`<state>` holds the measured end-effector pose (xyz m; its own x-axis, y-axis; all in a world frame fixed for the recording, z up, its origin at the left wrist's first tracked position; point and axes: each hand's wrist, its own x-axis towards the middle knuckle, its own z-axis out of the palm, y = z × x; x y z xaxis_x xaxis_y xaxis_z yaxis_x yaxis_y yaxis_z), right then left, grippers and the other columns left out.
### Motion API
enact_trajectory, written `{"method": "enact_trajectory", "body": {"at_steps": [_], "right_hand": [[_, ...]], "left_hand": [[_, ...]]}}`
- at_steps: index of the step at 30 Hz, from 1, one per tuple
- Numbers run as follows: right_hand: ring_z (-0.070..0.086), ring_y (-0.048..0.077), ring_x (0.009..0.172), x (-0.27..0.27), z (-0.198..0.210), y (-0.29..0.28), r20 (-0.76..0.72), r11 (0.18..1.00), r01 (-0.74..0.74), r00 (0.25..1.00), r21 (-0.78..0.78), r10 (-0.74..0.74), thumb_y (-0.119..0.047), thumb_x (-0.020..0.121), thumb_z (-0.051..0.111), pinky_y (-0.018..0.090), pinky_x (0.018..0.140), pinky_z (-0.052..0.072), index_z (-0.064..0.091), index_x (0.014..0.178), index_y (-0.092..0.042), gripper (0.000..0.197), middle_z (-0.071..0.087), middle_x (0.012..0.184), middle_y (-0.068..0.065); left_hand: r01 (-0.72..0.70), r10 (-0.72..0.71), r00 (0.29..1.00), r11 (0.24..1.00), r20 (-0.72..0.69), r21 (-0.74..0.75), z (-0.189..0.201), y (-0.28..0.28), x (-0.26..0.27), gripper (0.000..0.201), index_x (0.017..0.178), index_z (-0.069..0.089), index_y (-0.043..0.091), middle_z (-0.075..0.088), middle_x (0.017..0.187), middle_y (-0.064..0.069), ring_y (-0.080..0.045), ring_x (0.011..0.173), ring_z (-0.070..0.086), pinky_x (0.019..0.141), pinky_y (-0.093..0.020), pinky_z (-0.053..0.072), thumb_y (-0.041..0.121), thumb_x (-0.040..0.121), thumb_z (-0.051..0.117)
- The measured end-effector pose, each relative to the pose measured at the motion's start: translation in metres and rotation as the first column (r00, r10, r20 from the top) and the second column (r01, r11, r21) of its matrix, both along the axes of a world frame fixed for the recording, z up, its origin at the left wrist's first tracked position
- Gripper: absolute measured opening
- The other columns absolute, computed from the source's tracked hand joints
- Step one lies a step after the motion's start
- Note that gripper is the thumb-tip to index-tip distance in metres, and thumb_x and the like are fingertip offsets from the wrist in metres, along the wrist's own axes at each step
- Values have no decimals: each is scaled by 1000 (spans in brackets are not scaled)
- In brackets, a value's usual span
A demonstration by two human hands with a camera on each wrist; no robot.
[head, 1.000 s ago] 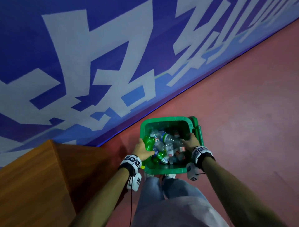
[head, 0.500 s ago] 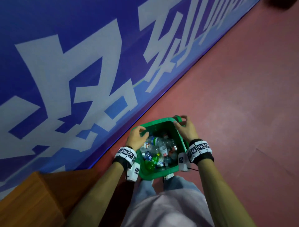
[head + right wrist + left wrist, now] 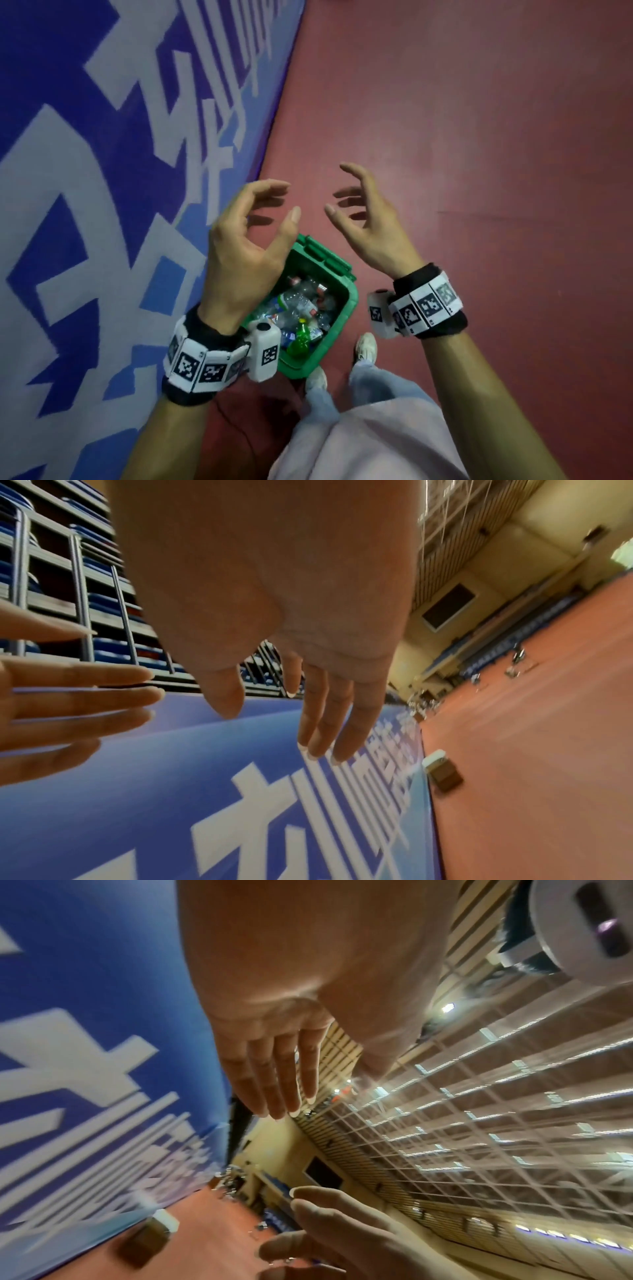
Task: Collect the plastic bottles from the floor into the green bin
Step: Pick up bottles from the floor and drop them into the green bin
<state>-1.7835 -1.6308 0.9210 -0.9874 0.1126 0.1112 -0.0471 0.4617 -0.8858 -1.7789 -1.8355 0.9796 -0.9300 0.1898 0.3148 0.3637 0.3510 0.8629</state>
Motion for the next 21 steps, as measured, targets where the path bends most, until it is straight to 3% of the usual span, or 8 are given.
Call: {"method": "enact_trajectory", "body": {"at_steps": [5, 11, 17, 21], "right_hand": [[60, 4, 111, 74, 37, 83, -65, 966, 217, 976, 145, -209, -46, 98, 63, 35, 93, 55, 39, 146, -32, 55, 63, 121, -8], [58, 1, 111, 175, 62, 194, -118, 872, 447, 894, 200, -431, -47, 99, 61, 28, 93, 54, 51, 138, -29, 45, 61, 123, -12], [58, 0, 110, 311, 70, 310, -145, 770, 586, 810, 252, -569, -47, 99, 60, 28, 91, 54, 58, 131, -27, 38, 61, 123, -14], [59, 0, 109, 416, 79, 386, -165, 656, 716, 696, 241, -699, -47, 99, 61, 27, 90, 54, 60, 127, -27, 35, 62, 121, -14]], "left_hand": [[271, -280, 957, 956, -76, -112, 22, 81, 18, 28, 121, 65, 15, 68, 119, 7, -14, 111, 66, 88, -39, 56, 28, 96, 67], [508, -528, 840, 846, -123, -162, 30, 209, 60, 28, 120, 65, 15, 67, 118, 7, -11, 108, 66, 86, -37, 57, 28, 96, 69], [678, -703, 695, 710, -148, -191, 26, 357, 146, 25, 117, 66, 16, 68, 116, 7, -12, 105, 67, 81, -40, 58, 29, 96, 69], [778, -793, 585, 608, -167, -161, 29, 456, 222, 24, 117, 66, 16, 68, 117, 8, -12, 106, 67, 82, -41, 58, 29, 97, 69]]}}
